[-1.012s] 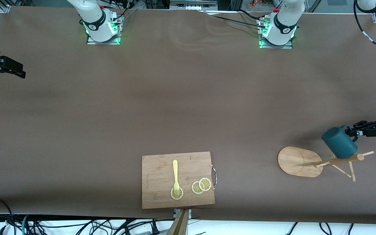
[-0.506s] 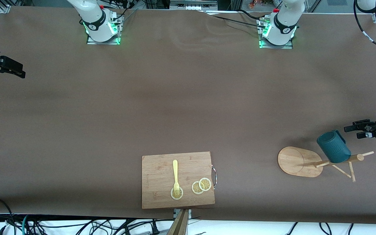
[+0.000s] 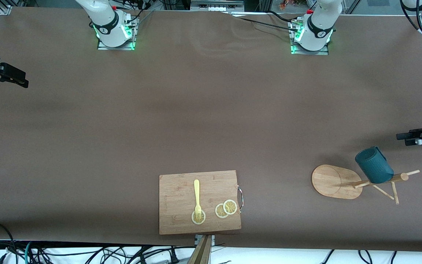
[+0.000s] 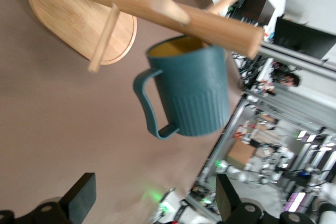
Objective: Pass cup and hang on rack
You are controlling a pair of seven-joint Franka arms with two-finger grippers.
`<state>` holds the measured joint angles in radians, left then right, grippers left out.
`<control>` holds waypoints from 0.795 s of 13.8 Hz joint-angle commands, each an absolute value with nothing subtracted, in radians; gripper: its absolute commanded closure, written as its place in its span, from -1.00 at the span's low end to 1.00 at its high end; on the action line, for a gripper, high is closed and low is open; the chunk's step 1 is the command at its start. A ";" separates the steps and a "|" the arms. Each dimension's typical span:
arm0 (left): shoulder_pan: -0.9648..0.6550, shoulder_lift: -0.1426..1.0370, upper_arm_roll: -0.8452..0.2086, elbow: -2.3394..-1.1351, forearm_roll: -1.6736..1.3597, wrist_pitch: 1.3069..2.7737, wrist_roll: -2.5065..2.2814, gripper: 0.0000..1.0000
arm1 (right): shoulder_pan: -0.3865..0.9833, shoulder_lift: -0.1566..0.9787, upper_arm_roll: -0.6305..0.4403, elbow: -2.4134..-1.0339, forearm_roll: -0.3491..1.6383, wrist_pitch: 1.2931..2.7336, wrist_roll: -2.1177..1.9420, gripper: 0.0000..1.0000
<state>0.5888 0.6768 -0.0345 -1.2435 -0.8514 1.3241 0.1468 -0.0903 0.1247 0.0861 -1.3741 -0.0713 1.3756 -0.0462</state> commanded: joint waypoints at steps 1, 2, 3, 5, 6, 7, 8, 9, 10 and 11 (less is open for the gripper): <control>0.581 0.565 -0.060 -1.252 -0.776 1.290 0.166 -1.00 | -0.104 0.117 0.089 -1.382 -0.057 1.385 -0.074 -1.00; 0.574 0.531 -0.061 -1.253 -0.750 1.278 0.167 -1.00 | -0.104 0.117 0.090 -1.382 -0.057 1.385 -0.074 -1.00; 0.568 0.497 -0.069 -1.253 -0.727 1.258 0.167 -1.00 | -0.104 0.117 0.091 -1.382 -0.057 1.385 -0.074 -1.00; 0.549 0.424 -0.104 -1.256 -0.669 1.246 0.169 -1.00 | -0.104 0.117 0.091 -1.382 -0.057 1.385 -0.074 -1.00; 0.546 0.381 -0.123 -1.261 -0.622 1.246 0.169 -1.00 | -0.104 0.117 0.091 -1.381 -0.057 1.385 -0.074 -1.00; 0.546 0.350 -0.158 -1.264 -0.567 1.246 0.169 -1.00 | -0.104 0.117 0.091 -1.382 -0.057 1.384 -0.075 -1.00; 0.546 0.338 -0.197 -1.264 -0.496 1.253 0.169 -1.00 | -0.106 0.117 0.089 -1.382 -0.057 1.384 -0.077 -1.00; 0.546 0.337 -0.239 -1.259 -0.438 1.259 0.169 -1.00 | -0.106 0.117 0.089 -1.381 -0.058 1.384 -0.077 -1.00; 0.546 0.333 -0.279 -1.264 -0.405 1.282 0.166 -1.00 | -0.106 0.117 0.089 -1.382 -0.058 1.385 -0.077 -1.00; 0.546 0.327 -0.305 -1.272 -0.399 1.301 0.161 -1.00 | -0.106 0.117 0.089 -1.382 -0.058 1.385 -0.077 -1.00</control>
<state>0.5436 0.3443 -0.2579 -1.2352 -0.4451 1.2604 0.1460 -0.0914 0.1246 0.0850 -1.3741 -0.0713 1.3760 -0.0539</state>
